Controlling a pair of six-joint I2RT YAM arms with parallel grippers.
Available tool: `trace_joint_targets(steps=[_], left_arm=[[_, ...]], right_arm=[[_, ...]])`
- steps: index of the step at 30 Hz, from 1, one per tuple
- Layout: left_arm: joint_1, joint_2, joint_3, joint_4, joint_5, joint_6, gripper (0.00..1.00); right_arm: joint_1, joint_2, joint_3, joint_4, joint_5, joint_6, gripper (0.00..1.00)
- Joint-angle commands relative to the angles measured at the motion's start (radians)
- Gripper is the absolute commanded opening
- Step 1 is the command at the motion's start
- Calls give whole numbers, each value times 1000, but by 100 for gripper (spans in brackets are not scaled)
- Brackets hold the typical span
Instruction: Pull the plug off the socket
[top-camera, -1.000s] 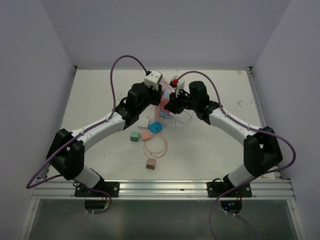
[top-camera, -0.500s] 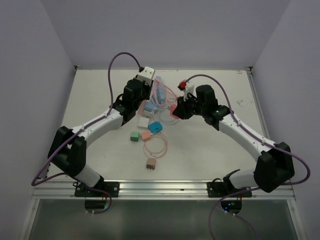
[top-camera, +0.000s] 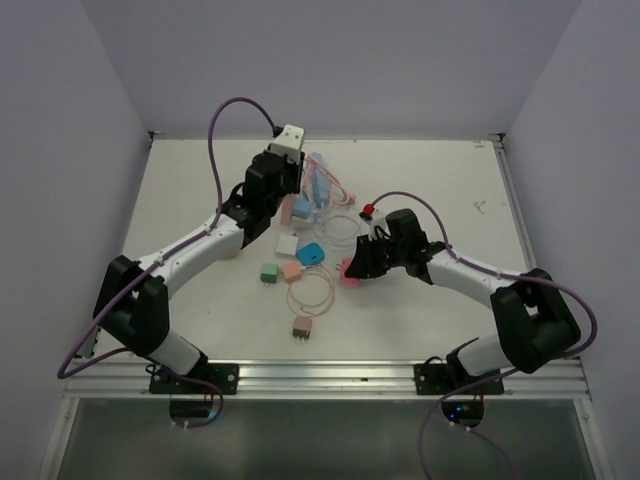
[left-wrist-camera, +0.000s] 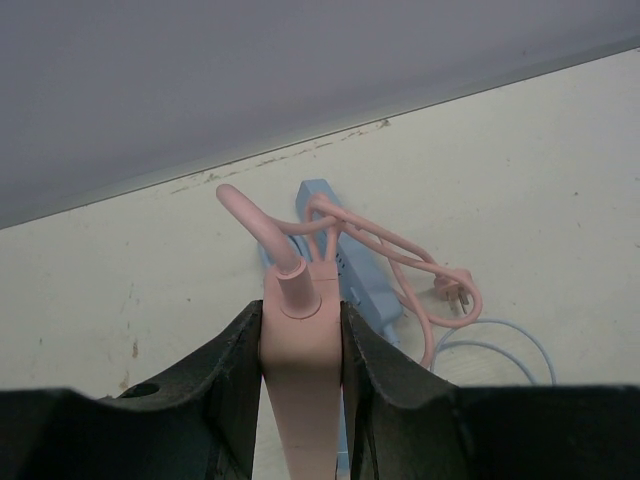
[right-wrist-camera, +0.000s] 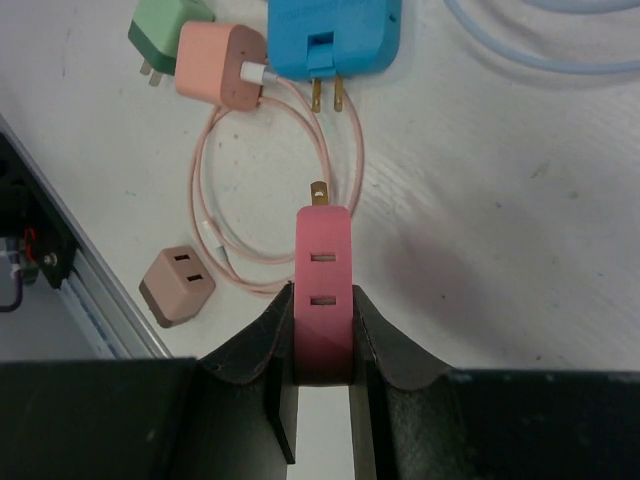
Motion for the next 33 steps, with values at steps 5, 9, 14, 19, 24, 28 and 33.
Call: trace_joint_targets(steps=[5,9,14,19,24,28,33], left_arm=[[4,-102,57,107,26,-68,0],[6,-108,39,98,38,-78,0],[6,-119,16,94,50,-87,0],[4,-124,8,75,76,-110,0],[3,-125,-1,68,102,-138,0],[3,-125,0,57,125,-164,0],[1,-128,2,48,158,-170,0]], right_arm=[[-1,125,-16,207,-123,140,18],[-1,104,-12,141,-3,100,49],[-1,-9,30,-8,167,4,75],[-1,-91,97,-19,184,-50,76],[3,-60,235,-14,125,-104,76],[9,-7,326,6,114,-139,76],[14,79,447,7,62,-193,77]])
